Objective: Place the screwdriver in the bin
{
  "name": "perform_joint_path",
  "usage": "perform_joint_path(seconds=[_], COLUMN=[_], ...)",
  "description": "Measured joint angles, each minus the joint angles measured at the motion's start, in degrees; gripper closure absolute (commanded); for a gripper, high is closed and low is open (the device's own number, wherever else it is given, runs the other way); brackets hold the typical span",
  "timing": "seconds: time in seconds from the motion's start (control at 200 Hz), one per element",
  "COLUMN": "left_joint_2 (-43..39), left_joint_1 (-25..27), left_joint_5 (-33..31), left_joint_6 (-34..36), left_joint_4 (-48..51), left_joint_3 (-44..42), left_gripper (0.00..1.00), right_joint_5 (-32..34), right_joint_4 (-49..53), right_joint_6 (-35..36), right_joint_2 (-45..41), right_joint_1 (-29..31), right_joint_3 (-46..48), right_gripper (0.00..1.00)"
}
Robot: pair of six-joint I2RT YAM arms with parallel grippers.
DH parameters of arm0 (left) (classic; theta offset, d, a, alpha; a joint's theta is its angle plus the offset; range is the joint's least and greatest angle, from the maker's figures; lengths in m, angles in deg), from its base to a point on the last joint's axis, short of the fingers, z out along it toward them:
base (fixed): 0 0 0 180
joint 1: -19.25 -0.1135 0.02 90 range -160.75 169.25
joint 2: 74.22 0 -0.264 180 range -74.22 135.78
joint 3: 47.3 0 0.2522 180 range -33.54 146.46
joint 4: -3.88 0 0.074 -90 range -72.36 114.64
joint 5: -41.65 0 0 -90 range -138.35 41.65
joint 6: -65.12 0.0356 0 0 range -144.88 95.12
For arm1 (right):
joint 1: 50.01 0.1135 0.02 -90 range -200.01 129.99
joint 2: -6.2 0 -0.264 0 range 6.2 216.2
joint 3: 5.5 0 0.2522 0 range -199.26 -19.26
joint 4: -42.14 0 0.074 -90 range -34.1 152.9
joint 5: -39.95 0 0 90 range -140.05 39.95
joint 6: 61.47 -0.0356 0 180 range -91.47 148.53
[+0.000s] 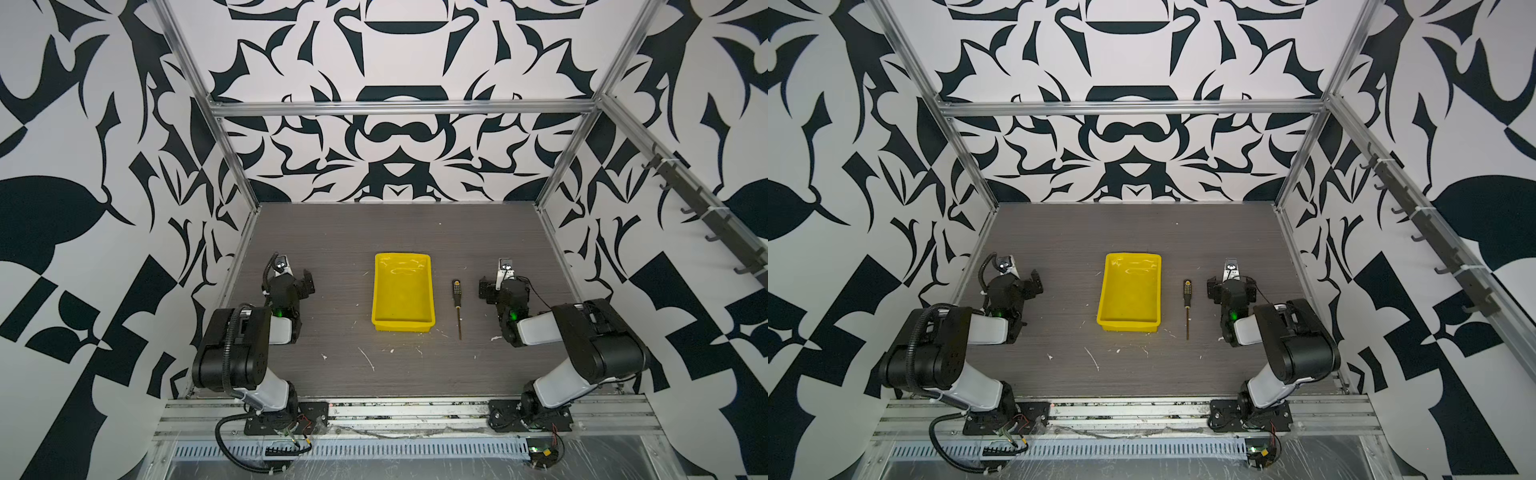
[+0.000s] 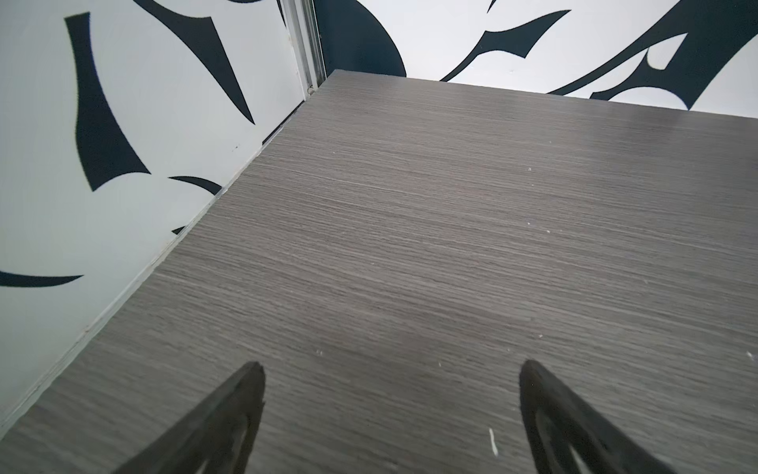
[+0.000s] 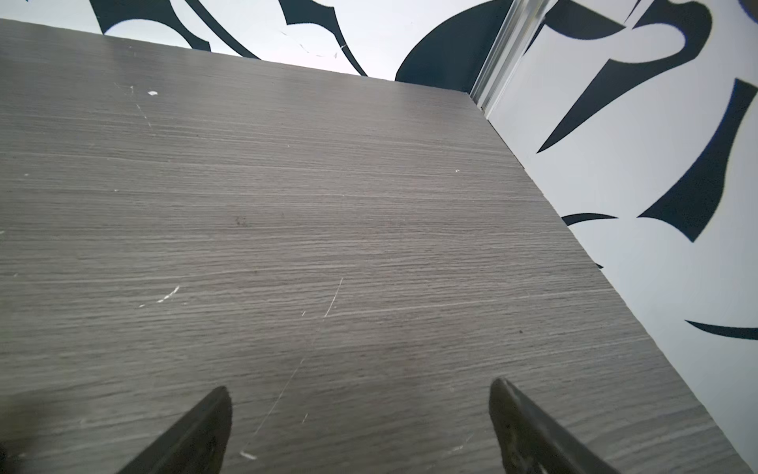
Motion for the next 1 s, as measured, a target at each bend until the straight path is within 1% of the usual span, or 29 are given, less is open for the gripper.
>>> perform_joint_path(seconds=[1.0], left_joint_2=[0.0], left_joint_1=[0.0], left_joint_5=[0.0], left_joint_6=[0.0], left_joint_4=[0.0], left_joint_3=[0.0], left_gripper=[0.01], right_joint_5=[-1.8], right_joint_4=[0.0], right_joint_6=[0.0], right_joint_2=[0.0], right_joint_1=[0.0], right_joint_3=[0.0], right_gripper=[0.0])
